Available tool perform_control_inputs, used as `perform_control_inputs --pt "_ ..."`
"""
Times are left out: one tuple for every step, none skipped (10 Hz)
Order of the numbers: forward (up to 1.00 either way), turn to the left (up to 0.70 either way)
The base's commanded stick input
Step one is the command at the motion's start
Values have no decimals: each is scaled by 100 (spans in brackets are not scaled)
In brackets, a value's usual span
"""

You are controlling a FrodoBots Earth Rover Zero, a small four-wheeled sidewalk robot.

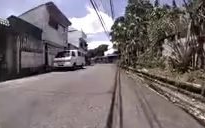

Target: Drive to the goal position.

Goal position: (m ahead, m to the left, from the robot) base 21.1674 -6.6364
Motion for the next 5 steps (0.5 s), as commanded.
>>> perform_control_inputs --pt "85 0" --pt "85 0" --pt "85 0" --pt "85 0" --pt "85 0"
